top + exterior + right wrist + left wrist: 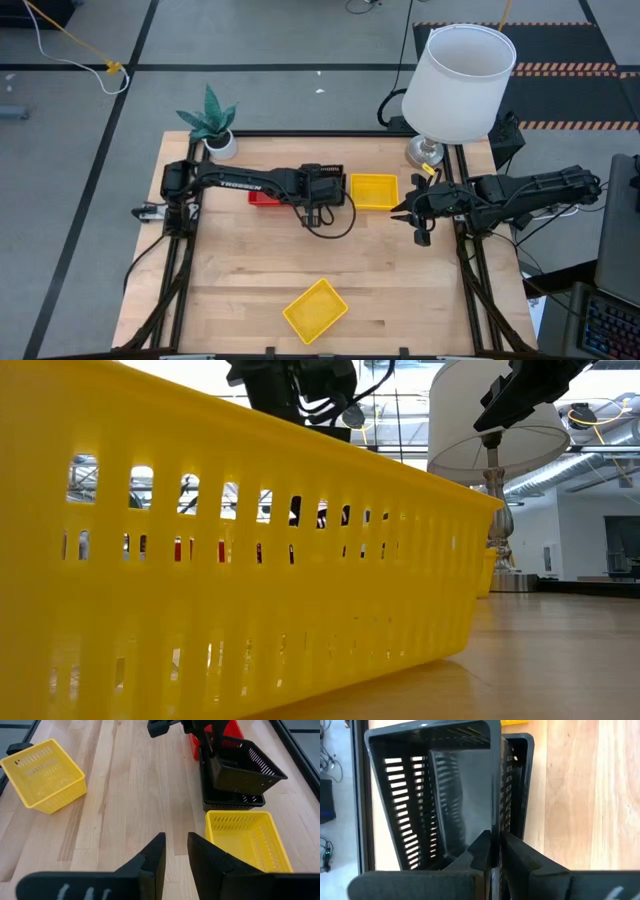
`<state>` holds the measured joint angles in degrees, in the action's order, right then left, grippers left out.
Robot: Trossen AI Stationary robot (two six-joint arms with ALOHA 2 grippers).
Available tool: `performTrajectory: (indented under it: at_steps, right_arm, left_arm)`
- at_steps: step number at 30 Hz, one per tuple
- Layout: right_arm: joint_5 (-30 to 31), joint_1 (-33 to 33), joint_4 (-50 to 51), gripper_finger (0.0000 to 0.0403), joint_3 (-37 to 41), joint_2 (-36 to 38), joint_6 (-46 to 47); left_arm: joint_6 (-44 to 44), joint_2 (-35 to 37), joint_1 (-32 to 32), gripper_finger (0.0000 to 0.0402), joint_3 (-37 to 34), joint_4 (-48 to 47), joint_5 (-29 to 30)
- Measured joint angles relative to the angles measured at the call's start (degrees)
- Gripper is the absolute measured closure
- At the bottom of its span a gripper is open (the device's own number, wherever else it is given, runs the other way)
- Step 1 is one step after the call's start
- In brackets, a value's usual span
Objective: Stack baskets by color
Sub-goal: Stack the bottom black bin on top of the top black bin
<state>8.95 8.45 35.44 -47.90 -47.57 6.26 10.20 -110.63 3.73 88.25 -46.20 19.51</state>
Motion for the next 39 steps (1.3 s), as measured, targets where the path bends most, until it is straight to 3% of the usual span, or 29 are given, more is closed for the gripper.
performTrajectory:
  at_steps: [5, 13, 18, 21, 24, 28, 34, 39]
  right_arm:
    - [0.0, 0.0, 0.0, 0.0330, 0.0, 0.0, 0.0]
    - [0.0, 0.0, 0.0, 0.0330, 0.0, 0.0, 0.1]
    - [0.0, 0.0, -0.3, 0.0330, 0.0, 0.0, 0.1]
    - [0.4, 0.0, -3.1, 0.0330, 0.1, -0.7, 0.1]
    - [1.7, -0.1, -13.0, 0.0330, 2.2, -3.1, -0.5]
    - [1.4, -0.9, -23.7, 0.0330, 3.7, -11.5, -3.8]
    - [1.3, -4.9, -34.5, 0.0330, 3.2, -25.9, -6.5]
    - [-0.7, -8.5, -38.1, 0.0340, -0.2, -35.4, -10.1]
  left_arm:
    - [-0.3, 0.0, 0.0, 0.0341, 0.0, -0.1, 0.0]
    - [-0.8, 0.3, -0.6, 0.0241, 0.0, 1.0, 0.0]
    - [-3.7, 3.3, -2.9, 0.0212, 0.3, 0.9, 0.0]
    - [-6.7, 6.6, -5.0, 0.0217, 0.4, 0.6, 0.0]
    - [-8.5, 10.1, -8.1, 0.0233, 0.4, 1.2, 0.1]
    - [-7.4, 14.6, -12.0, 0.0260, -2.8, 5.9, 1.7]
    - [-9.2, 24.1, -13.9, 0.0291, -14.3, 8.7, 7.0]
    - [-11.2, 33.5, -12.6, 0.0303, -26.0, 14.6, 7.5]
